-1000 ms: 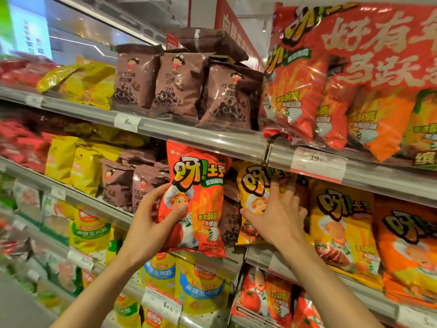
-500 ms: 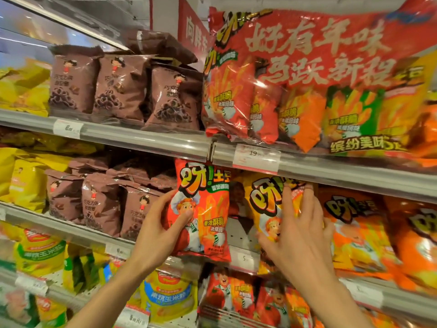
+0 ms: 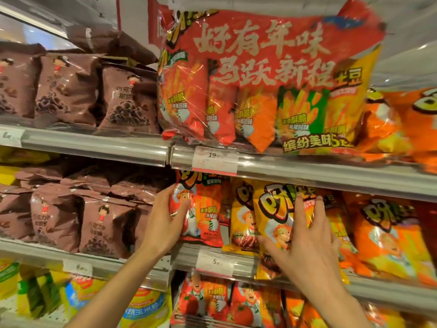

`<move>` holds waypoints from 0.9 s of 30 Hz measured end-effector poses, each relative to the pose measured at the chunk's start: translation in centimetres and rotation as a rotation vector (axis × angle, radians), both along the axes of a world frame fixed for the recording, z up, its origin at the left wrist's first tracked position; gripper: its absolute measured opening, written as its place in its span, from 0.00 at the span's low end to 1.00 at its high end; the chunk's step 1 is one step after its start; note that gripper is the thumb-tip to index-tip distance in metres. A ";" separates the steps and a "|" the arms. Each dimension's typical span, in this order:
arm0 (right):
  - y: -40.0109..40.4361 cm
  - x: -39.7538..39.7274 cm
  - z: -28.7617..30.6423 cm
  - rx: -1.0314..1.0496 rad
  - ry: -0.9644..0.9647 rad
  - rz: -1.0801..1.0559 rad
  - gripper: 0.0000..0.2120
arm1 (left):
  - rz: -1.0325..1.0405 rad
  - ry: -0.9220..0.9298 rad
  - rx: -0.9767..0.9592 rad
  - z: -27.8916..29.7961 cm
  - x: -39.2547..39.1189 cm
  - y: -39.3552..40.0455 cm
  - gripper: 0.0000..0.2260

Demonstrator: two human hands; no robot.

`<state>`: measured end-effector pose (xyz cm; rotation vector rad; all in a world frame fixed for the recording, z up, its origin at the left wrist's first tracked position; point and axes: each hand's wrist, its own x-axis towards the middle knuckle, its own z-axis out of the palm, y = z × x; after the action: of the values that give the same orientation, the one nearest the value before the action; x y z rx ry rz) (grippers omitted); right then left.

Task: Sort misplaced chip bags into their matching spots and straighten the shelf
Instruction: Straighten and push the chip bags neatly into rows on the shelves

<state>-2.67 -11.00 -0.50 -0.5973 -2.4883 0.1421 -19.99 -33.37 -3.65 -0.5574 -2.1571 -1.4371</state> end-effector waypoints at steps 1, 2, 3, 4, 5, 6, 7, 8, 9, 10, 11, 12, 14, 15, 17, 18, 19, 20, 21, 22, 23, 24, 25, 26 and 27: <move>0.0 0.1 0.0 -0.013 -0.001 0.003 0.55 | 0.001 -0.005 -0.001 -0.2 -0.3 0.1 0.20; 0.1 0.2 0.0 -0.022 0.006 0.006 0.55 | -0.007 -0.007 -0.018 -0.5 -0.5 0.2 0.20; 0.1 0.3 0.0 -0.029 0.013 0.008 0.54 | -0.021 -0.001 -0.046 -0.9 -0.6 0.3 0.20; 0.1 0.4 -0.1 -0.038 0.017 0.009 0.54 | -0.042 0.002 -0.085 -1.3 -0.7 0.4 0.19; 0.1 0.3 -0.2 -0.044 0.019 0.010 0.54 | -0.063 0.005 -0.132 -1.7 -0.6 0.5 0.18; 0.1 0.3 -0.3 -0.047 0.021 0.013 0.54 | -0.078 0.004 -0.177 -1.9 -0.5 0.6 0.18; 0.2 0.3 -0.3 -0.049 0.025 0.018 0.54 | -0.082 0.000 -0.218 -2.0 -0.5 0.6 0.18; 0.2 0.2 -0.3 -0.054 0.031 0.025 0.55 | -0.071 0.003 -0.249 -2.2 -0.7 0.5 0.19; 0.3 0.2 -0.4 -0.065 0.033 0.033 0.55 | -0.038 0.013 -0.281 -2.3 -0.9 0.4 0.21; 0.3 0.2 -0.4 -0.080 0.035 0.041 0.55 | 0.015 0.026 -0.308 -2.2 -0.8 0.3 0.23; 0.3 0.3 -0.4 -0.096 0.040 0.051 0.55 | 0.071 0.055 -0.320 -2.2 -0.7 0.2 0.24; 0.4 0.4 -0.4 -0.112 0.046 0.064 0.55 | 0.121 0.107 -0.315 -2.2 -0.4 0.0 0.23; 0.4 0.6 -0.6 -0.147 0.060 0.102 0.56 | 0.185 0.229 -0.267 -1.9 0.8 -0.3 0.21; 0.3 0.6 -0.7 -0.161 0.070 0.131 0.56 | 0.200 0.281 -0.223 -1.8 1.4 -0.3 0.20; 0.0 0.6 -0.8 -0.191 0.090 0.194 0.57 | 0.138 0.300 -0.146 -1.2 3.0 -0.1 0.16; -0.2 0.6 -0.9 -0.206 0.090 0.223 0.57 | 0.055 0.244 -0.119 -0.7 3.8 0.3 0.14; -0.5 0.6 -1.0 -0.215 0.082 0.247 0.57 | -0.054 0.134 -0.105 -0.3 4.5 0.8 0.14; -0.8 0.6 -1.0 -0.214 0.073 0.267 0.57 | -0.178 -0.006 -0.088 0.2 5.2 1.4 0.16; -1.0 0.5 -1.1 -0.212 0.064 0.288 0.57 | -0.292 -0.151 -0.067 0.7 5.9 2.1 0.21; -1.3 0.5 -1.1 -0.216 0.055 0.313 0.57 | -0.388 -0.285 -0.045 1.1 6.4 2.8 0.24; -1.6 0.5 -1.1 -0.226 0.045 0.341 0.57 | -0.468 -0.385 -0.026 1.4 6.7 3.5 0.25; -1.8 0.6 -1.1 -0.231 0.031 0.365 0.57 | -0.531 -0.455 0.017 1.6 7.0 4.2 0.23; -2.0 0.7 -1.1 -0.231 0.016 0.383 0.56 | -0.574 -0.514 0.076 1.6 7.2 4.8 0.21; -2.0 0.8 -1.0 -0.227 0.006 0.394 0.57 | -0.607 -0.557 0.145 1.6 7.4 5.3 0.20; -2.0 0.9 -1.0 -0.233 0.002 0.406 0.57 | -0.610 -0.572 0.191 1.4 7.4 5.7 0.20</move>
<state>-1.73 -12.96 -1.46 -0.1727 -2.5799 0.5924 -12.55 -27.68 -2.28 -0.8635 -2.3288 -2.3402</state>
